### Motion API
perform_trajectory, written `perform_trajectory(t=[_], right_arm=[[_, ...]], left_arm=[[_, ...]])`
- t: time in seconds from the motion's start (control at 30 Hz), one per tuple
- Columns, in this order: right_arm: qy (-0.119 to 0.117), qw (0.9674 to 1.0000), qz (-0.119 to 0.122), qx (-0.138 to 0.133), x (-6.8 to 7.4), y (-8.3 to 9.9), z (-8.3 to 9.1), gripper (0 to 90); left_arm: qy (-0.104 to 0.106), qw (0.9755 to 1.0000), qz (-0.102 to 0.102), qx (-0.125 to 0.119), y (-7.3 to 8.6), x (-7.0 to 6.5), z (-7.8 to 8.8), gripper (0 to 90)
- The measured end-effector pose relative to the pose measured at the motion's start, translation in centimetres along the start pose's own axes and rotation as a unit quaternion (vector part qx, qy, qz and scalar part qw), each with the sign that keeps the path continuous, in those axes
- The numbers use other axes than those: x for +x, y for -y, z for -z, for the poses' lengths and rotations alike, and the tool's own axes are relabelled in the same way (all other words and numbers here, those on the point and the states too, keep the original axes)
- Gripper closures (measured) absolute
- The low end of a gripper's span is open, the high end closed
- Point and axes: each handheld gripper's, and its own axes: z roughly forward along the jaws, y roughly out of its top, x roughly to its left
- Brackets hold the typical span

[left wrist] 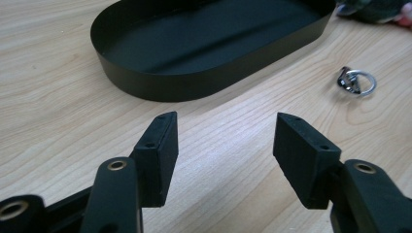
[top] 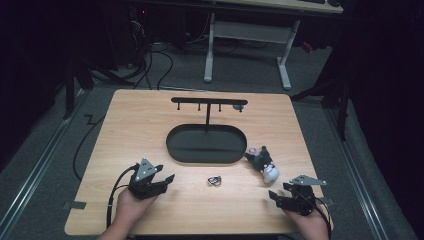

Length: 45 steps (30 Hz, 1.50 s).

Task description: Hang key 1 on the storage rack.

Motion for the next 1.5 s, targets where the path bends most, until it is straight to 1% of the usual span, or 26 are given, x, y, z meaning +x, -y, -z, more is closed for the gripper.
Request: perform_trajectory(t=[0.07, 0.17, 0.2, 0.23, 0.27, 0.3, 0.33, 0.47, 0.53, 0.6, 0.67, 0.77, 0.8, 0.83, 0.87, 0.93, 0.97, 1.07, 1.1, 1.13, 1.2, 1.23, 1.33, 1.4, 1.47, 1.5], right_arm=[[-0.004, 1.0, 0.002, 0.006, 0.0, -0.4, 0.0, 30.0], [-0.005, 0.9998, 0.008, 0.015, 0.1, -0.6, 0.0, 28.2], [0.002, 0.9995, 0.015, 0.027, 0.3, -0.9, -0.2, 23.4], [0.002, 0.9995, 0.015, 0.027, 0.3, -0.9, -0.2, 23.4], [0.012, 0.9989, 0.022, 0.039, 0.4, -1.2, -0.4, 21.6], [0.012, 0.9989, 0.022, 0.039, 0.4, -1.2, -0.4, 21.6], [0.014, 0.9982, 0.026, 0.052, 0.4, -1.6, -0.5, 19.7], [0.016, 0.9978, 0.026, 0.058, 0.4, -2.0, -0.5, 18.7], [0.018, 0.9965, 0.032, 0.075, 0.3, -2.4, -0.6, 18.1], [0.018, 0.9962, 0.034, 0.078, 0.3, -2.4, -0.7, 18.0], [0.017, 0.9949, 0.039, 0.091, 0.3, -2.8, -0.7, 17.6], [0.017, 0.9944, 0.044, 0.095, 0.5, -3.1, -0.7, 17.6], [0.015, 0.9933, 0.048, 0.105, 0.6, -3.3, -0.6, 17.0], [0.015, 0.9933, 0.048, 0.105, 0.6, -3.3, -0.6, 17.0], [0.015, 0.992, 0.05, 0.115, 0.7, -3.6, -0.7, 16.5], [0.015, 0.9915, 0.051, 0.119, 0.8, -3.7, -0.7, 16.4], [0.016, 0.9902, 0.054, 0.127, 0.9, -3.8, -0.7, 16.3], [0.017, 0.9887, 0.058, 0.137, 1.0, -4.2, -0.7, 17.3], [0.015, 0.9883, 0.057, 0.141, 1.0, -4.3, -0.7, 17.8], [0.014, 0.9877, 0.05, 0.148, 0.9, -4.5, -0.8, 17.8], [0.012, 0.9873, 0.048, 0.151, 0.8, -4.6, -0.8, 17.9], [0.013, 0.9864, 0.044, 0.158, 0.6, -4.8, -1.0, 18.1], [0.012, 0.9853, 0.038, 0.166, 0.3, -5.2, -1.1, 19.1], [0.013, 0.9828, 0.041, 0.18, 0.1, -5.8, -1.1, 20.6], [0.013, 0.982, 0.043, 0.183, 0.1, -6.0, -1.2, 21.0], [0.013, 0.9802, 0.048, 0.192, 0.2, -6.3, -1.2, 20.8]], left_arm=[[0.001, 0.9999, -0.005, -0.01, 0.0, -0.1, 0.2, 40.1], [0.006, 0.9999, -0.006, -0.01, 0.0, -0.1, 0.3, 40.1], [0.012, 0.9998, -0.003, -0.014, -0.1, 0.0, 0.3, 40.8], [0.012, 0.9998, -0.003, -0.014, -0.1, 0.0, 0.3, 41.4], [0.016, 0.9998, -0.001, -0.014, -0.1, 0.0, 0.3, 41.3], [0.016, 0.9998, -0.001, -0.014, -0.1, 0.0, 0.3, 41.0], [0.015, 0.9998, -0.002, -0.015, 0.0, 0.0, 0.3, 40.5], [0.015, 0.9997, -0.007, -0.016, -0.1, 0.0, 0.4, 39.0], [0.016, 0.9997, -0.006, -0.018, -0.1, 0.0, 0.4, 37.9], [0.015, 0.9997, -0.008, -0.019, -0.1, 0.0, 0.5, 37.8], [0.014, 0.9997, -0.01, -0.019, -0.1, 0.0, 0.5, 37.4], [0.014, 0.9996, -0.011, -0.019, -0.1, 0.0, 0.5, 37.0], [0.014, 0.9996, -0.014, -0.018, -0.1, -0.1, 0.5, 37.0], [0.014, 0.9996, -0.014, -0.018, -0.1, -0.1, 0.5, 37.0], [0.013, 0.9996, -0.015, -0.018, -0.1, -0.1, 0.5, 37.0], [0.013, 0.9996, -0.017, -0.018, -0.1, -0.1, 0.6, 37.0], [0.013, 0.9996, -0.018, -0.017, -0.1, -0.1, 0.6, 36.9], [0.01, 0.9995, -0.025, -0.017, -0.1, -0.1, 0.5, 36.9], [0.009, 0.9994, -0.029, -0.014, -0.1, -0.1, 0.5, 37.0], [0.006, 0.9994, -0.033, -0.012, 0.0, -0.2, 0.4, 36.9], [0.004, 0.9993, -0.037, -0.009, 0.1, -0.2, 0.5, 36.9], [0.002, 0.9992, -0.038, -0.009, 0.1, -0.2, 0.6, 36.7], [0.001, 0.9993, -0.035, -0.012, 0.3, -0.2, 1.0, 36.4], [0.002, 0.9993, -0.036, -0.013, 0.3, -0.1, 1.1, 36.4], [0.001, 0.9992, -0.038, -0.01, 0.3, -0.1, 1.0, 36.4], [0.002, 0.9993, -0.037, -0.009, 0.4, -0.1, 1.0, 36.3]])
